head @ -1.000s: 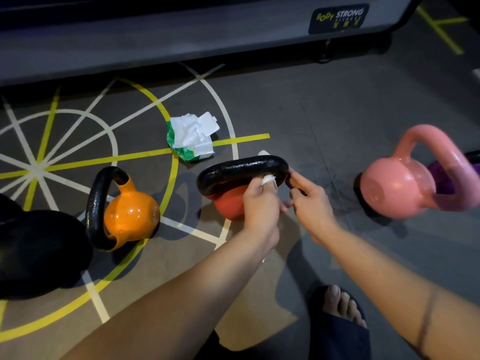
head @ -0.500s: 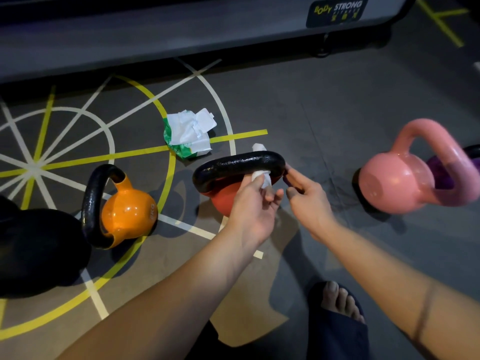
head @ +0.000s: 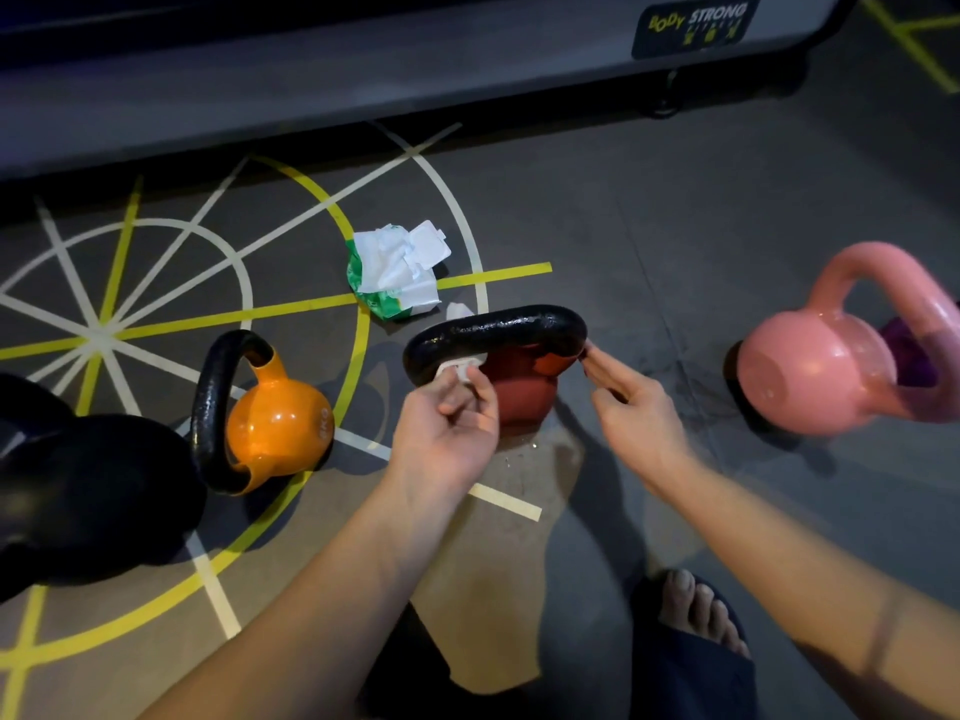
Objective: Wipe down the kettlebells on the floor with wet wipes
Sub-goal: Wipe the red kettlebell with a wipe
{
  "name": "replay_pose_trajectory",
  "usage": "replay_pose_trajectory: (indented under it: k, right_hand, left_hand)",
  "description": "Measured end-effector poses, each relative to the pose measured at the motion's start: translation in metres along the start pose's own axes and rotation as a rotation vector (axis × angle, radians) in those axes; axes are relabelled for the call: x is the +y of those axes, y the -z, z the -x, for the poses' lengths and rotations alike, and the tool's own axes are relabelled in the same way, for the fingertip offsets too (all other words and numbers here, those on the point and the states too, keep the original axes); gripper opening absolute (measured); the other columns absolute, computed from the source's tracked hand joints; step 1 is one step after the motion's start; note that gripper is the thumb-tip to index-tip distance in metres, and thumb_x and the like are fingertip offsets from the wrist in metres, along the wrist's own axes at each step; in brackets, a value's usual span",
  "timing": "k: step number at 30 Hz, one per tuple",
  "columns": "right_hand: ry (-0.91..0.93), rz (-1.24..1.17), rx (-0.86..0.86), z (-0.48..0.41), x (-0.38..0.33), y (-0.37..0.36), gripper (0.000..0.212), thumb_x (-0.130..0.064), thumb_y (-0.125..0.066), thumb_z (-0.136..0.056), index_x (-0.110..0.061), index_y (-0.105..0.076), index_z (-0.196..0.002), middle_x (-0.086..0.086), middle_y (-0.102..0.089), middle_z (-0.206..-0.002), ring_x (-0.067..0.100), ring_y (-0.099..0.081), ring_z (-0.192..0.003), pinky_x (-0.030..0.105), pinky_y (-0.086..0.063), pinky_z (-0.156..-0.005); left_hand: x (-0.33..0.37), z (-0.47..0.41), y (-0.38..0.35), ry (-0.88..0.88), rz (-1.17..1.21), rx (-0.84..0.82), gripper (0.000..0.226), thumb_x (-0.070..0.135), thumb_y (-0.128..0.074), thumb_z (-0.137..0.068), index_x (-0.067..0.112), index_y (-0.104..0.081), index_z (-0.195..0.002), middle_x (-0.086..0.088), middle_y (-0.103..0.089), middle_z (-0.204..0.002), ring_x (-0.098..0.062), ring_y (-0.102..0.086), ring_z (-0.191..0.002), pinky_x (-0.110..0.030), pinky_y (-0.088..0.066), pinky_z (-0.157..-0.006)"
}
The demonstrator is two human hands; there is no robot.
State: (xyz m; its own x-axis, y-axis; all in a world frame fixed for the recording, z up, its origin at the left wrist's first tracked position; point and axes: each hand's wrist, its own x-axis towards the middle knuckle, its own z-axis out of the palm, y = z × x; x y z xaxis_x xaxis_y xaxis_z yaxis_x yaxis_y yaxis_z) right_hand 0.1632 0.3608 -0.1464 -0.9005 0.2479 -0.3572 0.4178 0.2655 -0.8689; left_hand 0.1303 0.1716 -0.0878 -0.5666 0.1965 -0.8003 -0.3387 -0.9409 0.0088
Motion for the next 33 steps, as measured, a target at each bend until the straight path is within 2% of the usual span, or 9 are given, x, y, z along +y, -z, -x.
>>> replay_pose_trajectory:
  k: [5, 8, 14, 18, 20, 23, 26, 30, 33]
  right_hand:
    - [-0.009, -0.002, 0.041, -0.001, -0.004, -0.003, 0.060, -0.001, -0.045, -0.099, -0.043, -0.057, -0.141, -0.020, -0.061, -0.138, 0.022, -0.058, -0.116, 0.016, -0.038, -0.095]
    - [-0.013, 0.011, 0.068, 0.001, -0.005, -0.004, 0.059, 0.000, -0.048, -0.097, -0.041, -0.060, -0.139, -0.019, -0.065, -0.133, 0.004, -0.062, -0.121, 0.016, -0.049, -0.100]
    - [-0.046, 0.003, 0.074, -0.002, -0.003, -0.006, 0.063, -0.001, -0.049, -0.094, -0.053, -0.062, -0.126, -0.028, -0.066, -0.127, -0.009, -0.057, -0.122, 0.029, -0.042, -0.114]
    - [-0.033, 0.002, 0.044, -0.001, -0.001, -0.002, 0.064, -0.001, -0.046, -0.096, -0.055, -0.061, -0.126, -0.031, -0.063, -0.129, -0.016, -0.057, -0.116, 0.014, -0.044, -0.101]
    - [-0.038, -0.014, 0.009, -0.002, -0.001, -0.001, 0.062, -0.001, -0.045, -0.098, -0.047, -0.060, -0.137, -0.029, -0.061, -0.133, -0.013, -0.055, -0.123, 0.010, -0.043, -0.099]
    - [-0.036, -0.041, 0.022, -0.001, 0.000, -0.003, 0.060, 0.000, -0.046, -0.098, -0.042, -0.060, -0.138, -0.024, -0.062, -0.135, -0.009, -0.052, -0.129, 0.020, -0.037, -0.112]
    - [-0.044, -0.039, 0.054, 0.001, -0.003, -0.006, 0.057, -0.003, -0.048, -0.098, -0.045, -0.061, -0.135, -0.022, -0.065, -0.131, -0.010, -0.055, -0.124, 0.017, -0.040, -0.106]
    - [-0.130, -0.117, 0.141, 0.009, 0.009, -0.017, 0.029, -0.032, -0.060, -0.084, -0.040, -0.076, -0.107, -0.011, -0.078, -0.104, 0.011, -0.071, -0.107, 0.046, -0.053, -0.103]
    - [-0.195, -0.192, 0.102, 0.018, 0.011, -0.028, 0.022, -0.013, -0.057, -0.092, -0.022, -0.077, -0.094, 0.002, -0.079, -0.087, 0.030, -0.074, -0.096, 0.051, -0.057, -0.095]
  left_hand:
    - [-0.011, -0.005, 0.000, 0.031, -0.042, -0.023, 0.017, 0.005, -0.047, -0.104, 0.010, -0.051, -0.089, 0.003, -0.026, -0.045, -0.006, -0.030, -0.029, -0.024, -0.058, -0.051]
    - [-0.038, -0.011, -0.008, 0.056, -0.176, -0.071, 0.024, 0.004, -0.043, -0.105, 0.013, -0.052, -0.085, 0.002, -0.033, -0.044, -0.005, -0.030, -0.030, -0.024, -0.058, -0.050]
    - [-0.048, -0.015, -0.013, 0.073, -0.130, -0.099, 0.023, 0.000, -0.042, -0.104, 0.011, -0.054, -0.088, 0.001, -0.034, -0.046, -0.005, -0.028, -0.030, -0.026, -0.061, -0.055]
    - [-0.010, -0.004, 0.002, 0.078, 0.014, -0.068, 0.017, -0.006, -0.053, -0.089, 0.010, -0.052, -0.085, 0.004, -0.029, -0.043, -0.005, -0.032, -0.031, -0.022, -0.055, -0.057]
    - [0.001, -0.002, 0.004, 0.049, 0.036, -0.036, 0.016, -0.004, -0.053, -0.094, 0.010, -0.052, -0.087, 0.004, -0.028, -0.042, -0.005, -0.033, -0.030, -0.022, -0.056, -0.052]
    - [-0.002, -0.002, 0.004, 0.060, 0.021, -0.027, 0.021, 0.005, -0.048, -0.104, 0.012, -0.050, -0.085, 0.004, -0.027, -0.039, -0.006, -0.032, -0.030, -0.021, -0.056, -0.052]
    - [-0.016, -0.005, 0.000, 0.057, -0.047, -0.034, 0.027, 0.006, -0.046, -0.106, 0.014, -0.049, -0.080, 0.004, -0.027, -0.041, -0.006, -0.031, -0.030, -0.019, -0.053, -0.049]
    - [-0.049, -0.010, -0.013, 0.057, -0.208, -0.065, 0.025, 0.006, -0.042, -0.106, 0.018, -0.050, -0.086, 0.003, -0.038, -0.044, -0.005, -0.031, -0.030, -0.020, -0.055, -0.050]
    - [-0.051, -0.012, -0.017, 0.065, -0.200, -0.064, 0.026, 0.002, -0.042, -0.105, 0.017, -0.050, -0.085, 0.003, -0.036, -0.043, -0.005, -0.030, -0.030, -0.020, -0.055, -0.050]
